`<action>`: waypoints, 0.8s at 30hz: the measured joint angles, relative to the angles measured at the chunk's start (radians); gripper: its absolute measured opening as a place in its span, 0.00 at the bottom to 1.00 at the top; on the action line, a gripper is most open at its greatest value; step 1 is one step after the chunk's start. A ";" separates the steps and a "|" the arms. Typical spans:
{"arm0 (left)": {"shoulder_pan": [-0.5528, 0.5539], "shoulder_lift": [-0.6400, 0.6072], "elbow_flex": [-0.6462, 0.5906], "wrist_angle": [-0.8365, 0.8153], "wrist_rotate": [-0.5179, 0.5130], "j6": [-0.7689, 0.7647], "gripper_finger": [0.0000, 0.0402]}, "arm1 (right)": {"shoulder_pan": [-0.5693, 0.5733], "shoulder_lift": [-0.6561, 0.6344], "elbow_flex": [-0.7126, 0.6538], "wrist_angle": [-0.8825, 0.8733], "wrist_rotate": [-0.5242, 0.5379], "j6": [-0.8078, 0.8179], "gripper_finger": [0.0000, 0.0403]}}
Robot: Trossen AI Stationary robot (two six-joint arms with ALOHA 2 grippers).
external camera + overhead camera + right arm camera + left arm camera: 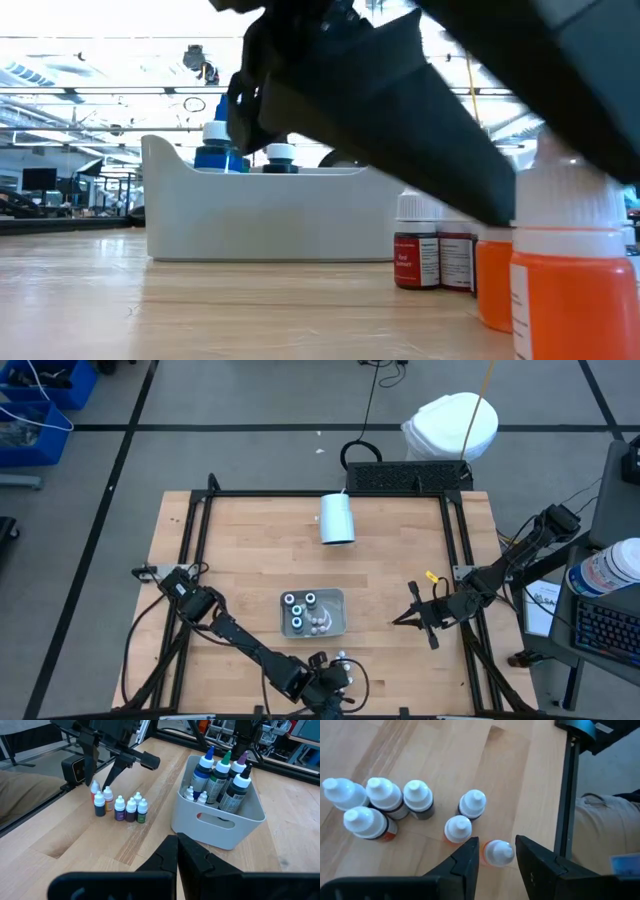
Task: Pick & Place food coloring
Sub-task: Put the orange food coloring bottle into the gray bin
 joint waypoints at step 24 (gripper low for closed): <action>-0.019 0.003 0.000 0.038 -0.067 0.096 0.33 | 0.000 0.000 0.000 0.000 0.000 0.000 0.00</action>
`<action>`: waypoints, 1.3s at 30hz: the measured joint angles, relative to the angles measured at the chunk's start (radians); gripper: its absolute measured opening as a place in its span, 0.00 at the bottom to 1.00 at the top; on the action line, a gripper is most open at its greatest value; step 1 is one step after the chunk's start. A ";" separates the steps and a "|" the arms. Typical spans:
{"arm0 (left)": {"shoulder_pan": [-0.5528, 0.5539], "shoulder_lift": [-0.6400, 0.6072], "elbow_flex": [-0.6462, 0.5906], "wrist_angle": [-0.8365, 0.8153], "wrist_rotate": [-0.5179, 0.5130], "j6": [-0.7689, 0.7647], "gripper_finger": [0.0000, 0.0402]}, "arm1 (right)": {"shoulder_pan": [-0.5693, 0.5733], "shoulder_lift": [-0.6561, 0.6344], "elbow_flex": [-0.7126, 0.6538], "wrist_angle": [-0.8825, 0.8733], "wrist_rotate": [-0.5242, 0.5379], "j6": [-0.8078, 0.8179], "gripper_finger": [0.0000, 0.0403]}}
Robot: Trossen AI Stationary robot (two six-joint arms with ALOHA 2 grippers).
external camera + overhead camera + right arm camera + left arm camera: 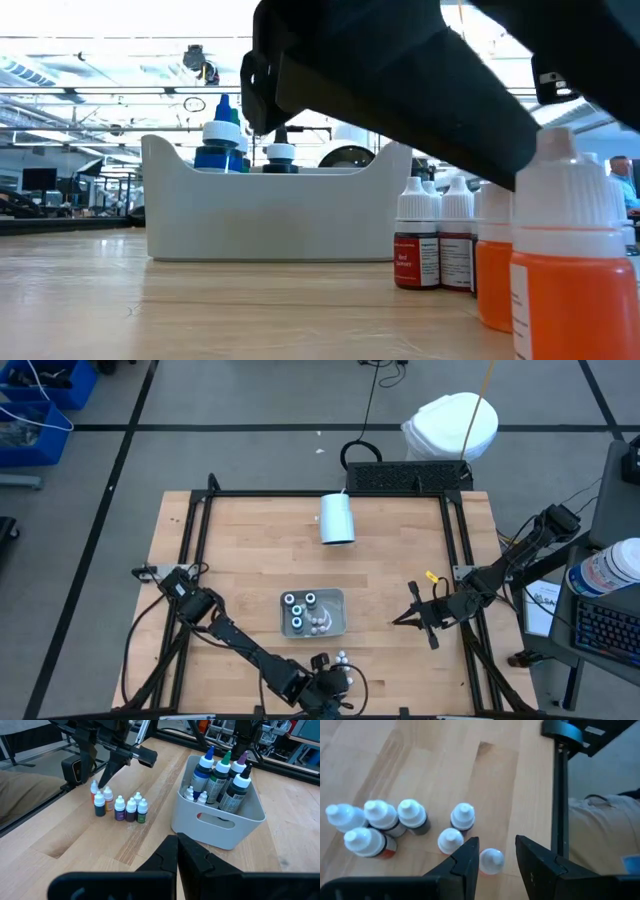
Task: Pick & Place food coloring
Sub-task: Put the orange food coloring bottle into the gray bin
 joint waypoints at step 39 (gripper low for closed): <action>0.003 0.002 0.000 -0.060 0.048 -0.035 0.47 | 0.000 0.000 0.000 0.000 0.000 0.007 0.00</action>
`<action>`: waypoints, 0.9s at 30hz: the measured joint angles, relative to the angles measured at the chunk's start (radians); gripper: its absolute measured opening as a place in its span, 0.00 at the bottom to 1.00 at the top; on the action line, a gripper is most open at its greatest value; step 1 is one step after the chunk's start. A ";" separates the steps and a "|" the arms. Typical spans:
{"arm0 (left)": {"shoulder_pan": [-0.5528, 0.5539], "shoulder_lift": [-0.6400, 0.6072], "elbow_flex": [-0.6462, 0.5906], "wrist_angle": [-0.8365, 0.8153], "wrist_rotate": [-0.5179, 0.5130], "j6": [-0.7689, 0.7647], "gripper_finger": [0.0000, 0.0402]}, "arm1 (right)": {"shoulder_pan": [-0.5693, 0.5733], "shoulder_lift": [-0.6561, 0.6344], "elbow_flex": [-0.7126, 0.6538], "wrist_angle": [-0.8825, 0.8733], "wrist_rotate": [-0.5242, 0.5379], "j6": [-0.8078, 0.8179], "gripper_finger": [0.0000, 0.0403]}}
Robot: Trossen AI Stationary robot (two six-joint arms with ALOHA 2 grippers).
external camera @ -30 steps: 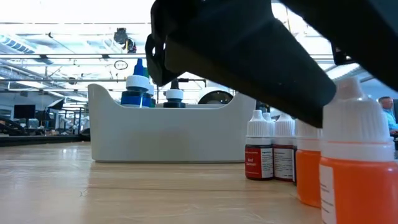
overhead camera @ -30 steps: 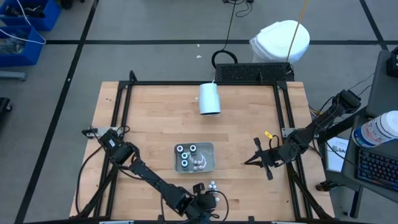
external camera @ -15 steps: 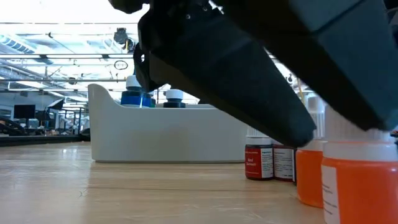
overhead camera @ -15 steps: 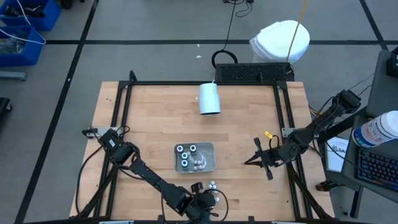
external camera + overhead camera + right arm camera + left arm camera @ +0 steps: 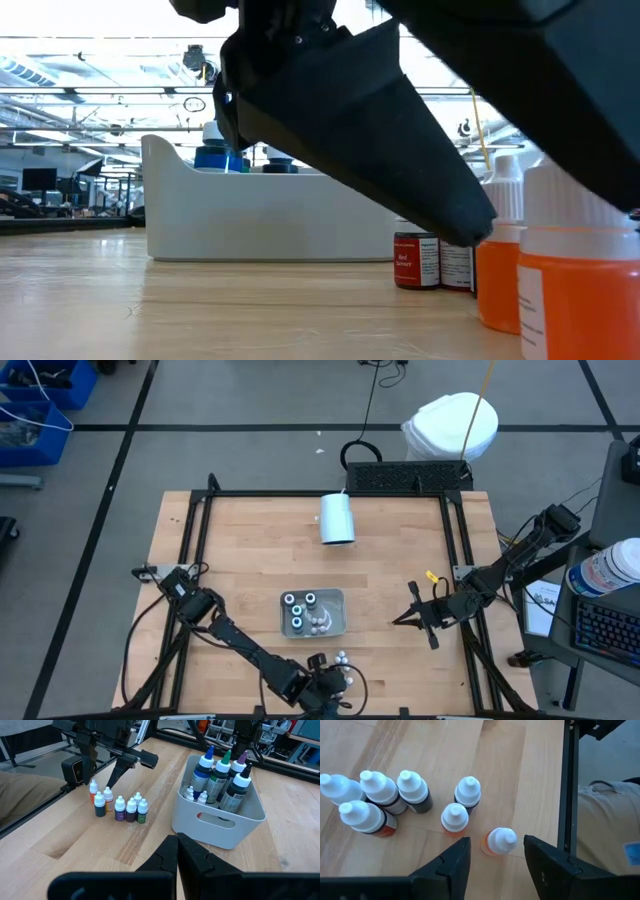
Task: Pick & Place food coloring
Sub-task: Put the orange food coloring bottle into the gray bin
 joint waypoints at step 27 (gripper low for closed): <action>0.005 -0.045 0.088 -0.072 0.038 0.092 0.15 | 0.000 0.000 0.000 0.001 0.000 0.000 0.00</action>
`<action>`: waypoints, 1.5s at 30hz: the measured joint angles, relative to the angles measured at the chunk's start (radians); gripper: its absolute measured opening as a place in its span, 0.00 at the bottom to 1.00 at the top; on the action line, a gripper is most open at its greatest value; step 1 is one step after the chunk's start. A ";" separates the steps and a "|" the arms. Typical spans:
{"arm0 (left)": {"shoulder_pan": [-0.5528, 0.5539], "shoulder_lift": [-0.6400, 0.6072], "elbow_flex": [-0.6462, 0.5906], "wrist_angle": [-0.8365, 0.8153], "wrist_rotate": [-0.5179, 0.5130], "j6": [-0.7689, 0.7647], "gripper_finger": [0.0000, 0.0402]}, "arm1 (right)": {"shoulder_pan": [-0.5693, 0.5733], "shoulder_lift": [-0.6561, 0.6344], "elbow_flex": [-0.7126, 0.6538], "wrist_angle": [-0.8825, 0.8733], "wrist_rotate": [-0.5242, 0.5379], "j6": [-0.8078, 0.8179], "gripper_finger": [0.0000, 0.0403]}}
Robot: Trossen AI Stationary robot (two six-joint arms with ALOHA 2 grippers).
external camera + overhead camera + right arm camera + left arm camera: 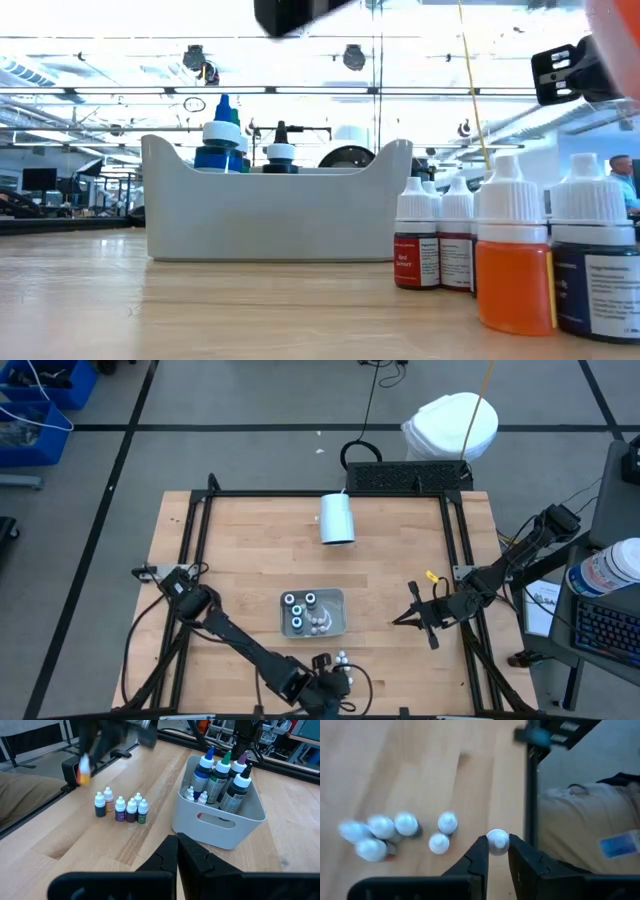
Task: Pick & Place food coloring
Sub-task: Put the orange food coloring bottle into the gray bin
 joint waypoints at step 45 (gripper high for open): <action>0.221 -0.042 -0.009 -0.635 -0.335 -0.304 0.16 | 0.000 0.000 0.000 -0.008 -0.003 0.023 0.00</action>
